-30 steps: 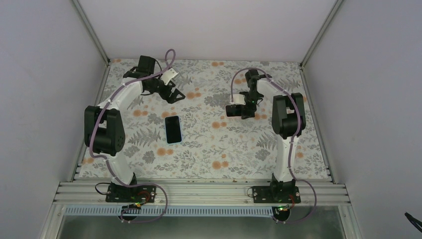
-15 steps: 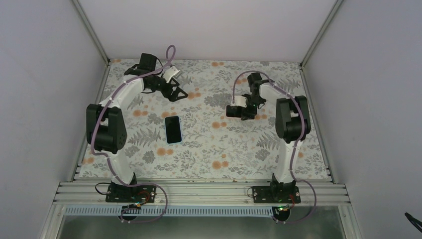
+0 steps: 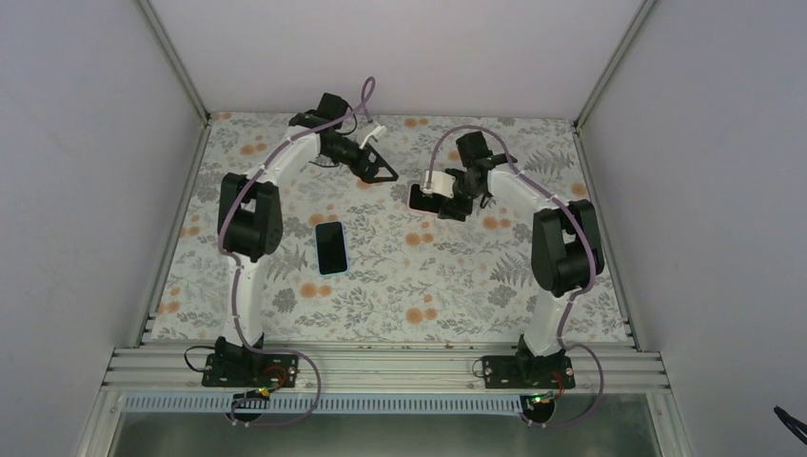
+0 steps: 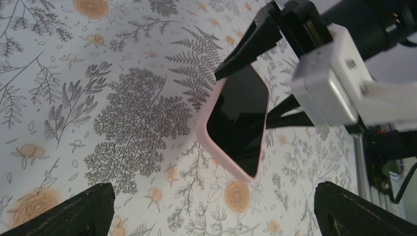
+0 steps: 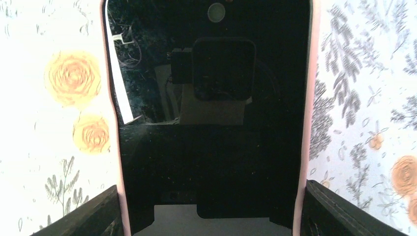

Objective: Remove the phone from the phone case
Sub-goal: Pick up the phone at the center of the board, then remove the phone case from the phone.

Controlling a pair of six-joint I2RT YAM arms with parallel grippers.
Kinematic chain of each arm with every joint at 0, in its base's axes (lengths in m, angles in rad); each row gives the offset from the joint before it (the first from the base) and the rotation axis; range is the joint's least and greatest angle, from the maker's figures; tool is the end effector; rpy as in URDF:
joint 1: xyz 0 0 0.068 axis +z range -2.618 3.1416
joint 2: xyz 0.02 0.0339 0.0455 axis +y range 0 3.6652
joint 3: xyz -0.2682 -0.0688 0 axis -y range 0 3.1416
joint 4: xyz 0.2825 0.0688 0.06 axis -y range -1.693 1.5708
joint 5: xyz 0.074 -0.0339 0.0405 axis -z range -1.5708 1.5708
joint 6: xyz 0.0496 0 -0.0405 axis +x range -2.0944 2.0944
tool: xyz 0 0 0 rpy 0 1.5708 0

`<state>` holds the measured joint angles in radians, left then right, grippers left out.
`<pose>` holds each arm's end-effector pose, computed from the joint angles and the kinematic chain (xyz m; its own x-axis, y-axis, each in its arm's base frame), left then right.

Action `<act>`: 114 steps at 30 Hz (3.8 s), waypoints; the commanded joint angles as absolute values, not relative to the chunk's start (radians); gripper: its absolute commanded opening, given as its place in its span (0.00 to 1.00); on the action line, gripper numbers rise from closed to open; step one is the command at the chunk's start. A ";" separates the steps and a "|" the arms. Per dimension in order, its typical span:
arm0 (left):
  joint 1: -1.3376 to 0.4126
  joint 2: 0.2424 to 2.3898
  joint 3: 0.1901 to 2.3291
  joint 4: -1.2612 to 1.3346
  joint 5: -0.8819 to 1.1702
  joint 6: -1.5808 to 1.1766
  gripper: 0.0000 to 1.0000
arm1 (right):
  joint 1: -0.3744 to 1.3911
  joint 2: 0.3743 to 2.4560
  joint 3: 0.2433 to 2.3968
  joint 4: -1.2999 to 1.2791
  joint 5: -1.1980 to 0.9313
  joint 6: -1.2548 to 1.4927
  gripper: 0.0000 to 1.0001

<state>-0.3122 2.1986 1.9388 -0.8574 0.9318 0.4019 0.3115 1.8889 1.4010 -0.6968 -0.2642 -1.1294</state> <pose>0.4744 -0.1950 0.2229 -0.5847 0.4338 -0.6855 0.8113 0.3149 -0.4926 0.4029 0.1433 0.1759 -0.0246 -0.9248 -0.3796 -0.9637 0.1229 -0.2371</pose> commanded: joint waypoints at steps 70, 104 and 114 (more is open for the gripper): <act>-0.413 1.771 1.589 -0.692 0.743 0.609 0.02 | 0.134 1.779 1.537 -0.898 -0.803 -0.867 1.00; -0.483 1.795 1.666 -0.703 0.715 0.575 0.02 | 0.166 1.859 1.521 -0.857 -0.589 -0.774 0.87; -0.483 1.803 1.674 -0.704 0.714 0.577 0.02 | 0.168 1.845 1.528 -0.894 -0.616 -0.805 0.86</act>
